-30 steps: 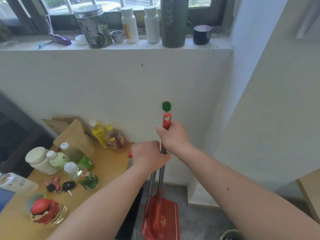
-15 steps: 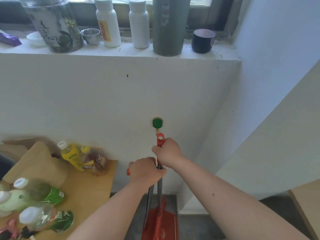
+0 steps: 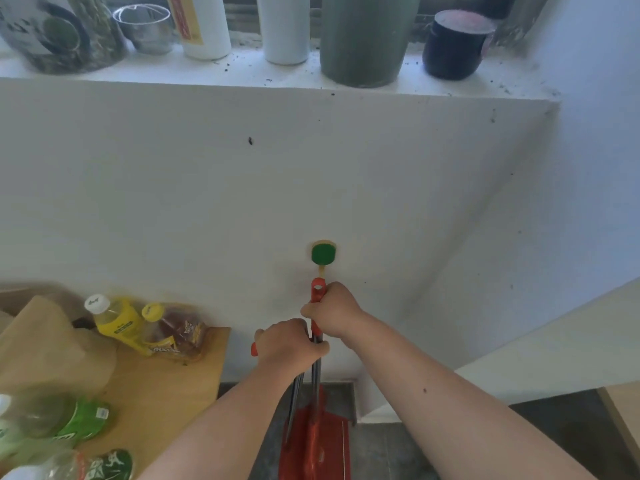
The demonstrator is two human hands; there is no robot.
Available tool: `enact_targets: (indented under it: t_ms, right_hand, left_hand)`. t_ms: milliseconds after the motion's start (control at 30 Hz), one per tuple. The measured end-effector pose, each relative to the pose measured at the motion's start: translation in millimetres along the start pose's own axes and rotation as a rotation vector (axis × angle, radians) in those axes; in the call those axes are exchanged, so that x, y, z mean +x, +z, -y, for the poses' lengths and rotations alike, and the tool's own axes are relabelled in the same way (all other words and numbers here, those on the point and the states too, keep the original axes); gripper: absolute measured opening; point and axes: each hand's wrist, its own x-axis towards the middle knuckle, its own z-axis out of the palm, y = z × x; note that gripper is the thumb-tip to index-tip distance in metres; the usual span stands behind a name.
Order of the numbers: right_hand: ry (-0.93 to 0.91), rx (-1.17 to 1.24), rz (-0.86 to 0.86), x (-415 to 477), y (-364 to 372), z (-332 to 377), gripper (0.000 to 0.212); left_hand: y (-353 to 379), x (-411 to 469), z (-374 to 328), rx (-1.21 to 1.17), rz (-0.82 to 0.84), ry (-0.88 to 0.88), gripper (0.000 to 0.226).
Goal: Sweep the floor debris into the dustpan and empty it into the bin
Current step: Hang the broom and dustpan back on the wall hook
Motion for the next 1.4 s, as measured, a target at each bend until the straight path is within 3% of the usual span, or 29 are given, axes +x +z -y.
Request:
enact_targets:
  t_ms: [167, 900, 967, 1200, 1400]
  right_hand:
    - [0.003, 0.036, -0.004, 9.1, 0.7, -5.8, 0.003]
    - [0.112, 0.234, -0.036, 26.0, 2.4, -2.7, 0.013]
    - [0.130, 0.265, -0.042, 26.0, 3.5, -3.1, 0.026]
    - [0.146, 0.274, -0.114, 19.7, 7.4, -9.3, 0.042]
    - [0.172, 0.340, -0.133, 7.6, 8.3, -15.4, 0.024]
  left_hand:
    - [1.8, 6.1, 1.4, 0.020, -0.009, 0.014, 0.039]
    - [6.9, 30.7, -0.1, 0.032, 0.017, -0.003, 0.039]
    - [7.9, 32.6, 0.1, 0.039, 0.010, 0.010, 0.038]
    - [14.8, 36.7, 7.9, 0.085, -0.065, 0.103, 0.047]
    - [10.5, 29.1, 16.9, 0.082, -0.075, 0.194, 0.050]
